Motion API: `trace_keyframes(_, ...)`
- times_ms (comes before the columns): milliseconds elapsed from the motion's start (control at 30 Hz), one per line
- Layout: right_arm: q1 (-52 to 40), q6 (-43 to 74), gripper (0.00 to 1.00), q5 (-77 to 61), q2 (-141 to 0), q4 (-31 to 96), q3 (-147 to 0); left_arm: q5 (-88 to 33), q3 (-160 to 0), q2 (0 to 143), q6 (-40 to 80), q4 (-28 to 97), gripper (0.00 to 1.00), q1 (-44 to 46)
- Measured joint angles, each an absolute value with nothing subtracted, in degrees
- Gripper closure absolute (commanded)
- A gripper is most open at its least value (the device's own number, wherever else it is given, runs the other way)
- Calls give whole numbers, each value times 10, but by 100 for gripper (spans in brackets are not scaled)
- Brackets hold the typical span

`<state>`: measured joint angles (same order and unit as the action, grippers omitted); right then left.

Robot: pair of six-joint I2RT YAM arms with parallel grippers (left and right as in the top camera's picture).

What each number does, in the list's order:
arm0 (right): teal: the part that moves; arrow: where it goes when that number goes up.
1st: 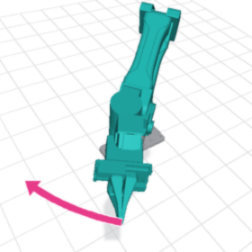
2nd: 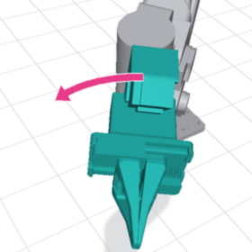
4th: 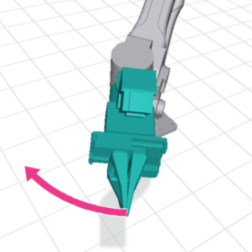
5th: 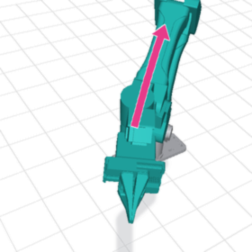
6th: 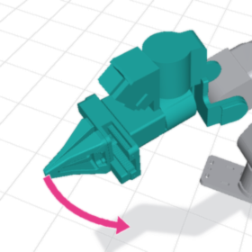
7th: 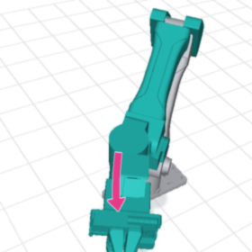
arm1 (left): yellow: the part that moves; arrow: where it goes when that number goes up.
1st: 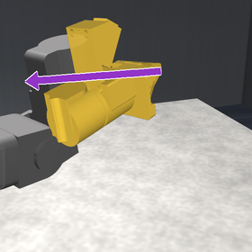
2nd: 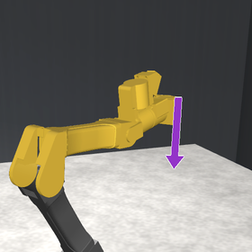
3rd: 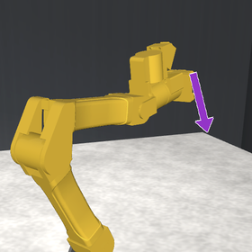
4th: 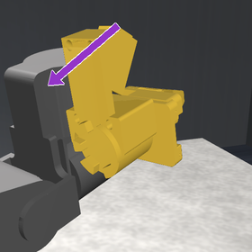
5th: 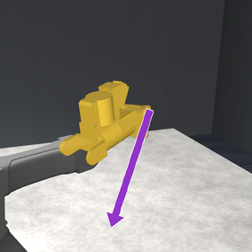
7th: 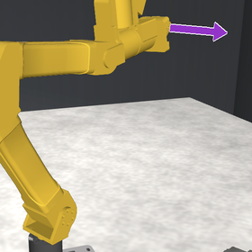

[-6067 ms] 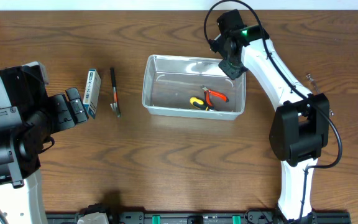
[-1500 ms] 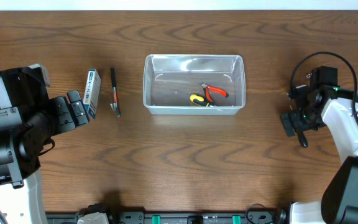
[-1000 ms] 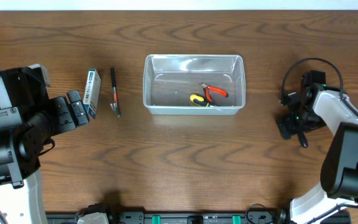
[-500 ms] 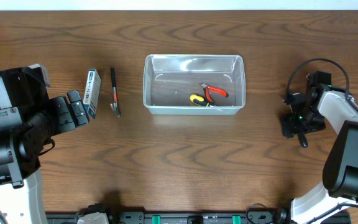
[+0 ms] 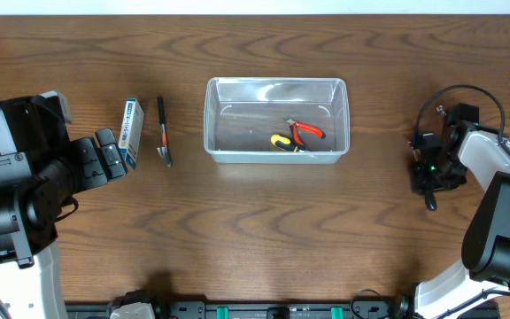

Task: Pack container
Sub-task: 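Lower the right gripper onto the small yellow-handled screwdriver and grasp it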

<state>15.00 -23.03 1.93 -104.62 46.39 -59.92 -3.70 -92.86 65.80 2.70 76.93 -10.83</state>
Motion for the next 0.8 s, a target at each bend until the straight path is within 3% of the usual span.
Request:
trace_keyframes(167, 150, -230, 64, 19, -1046, 464, -599, -37, -929, 658, 27, 769, 2, -108)
trace_keyframes(400, 150, -230, 78, 20, -1046, 464, -599, -37, -929, 658, 27, 769, 2, -108)
trace_keyframes(800, 150, -230, 84, 21, -1046, 463, -599, -37, -929, 658, 27, 769, 2, -108)
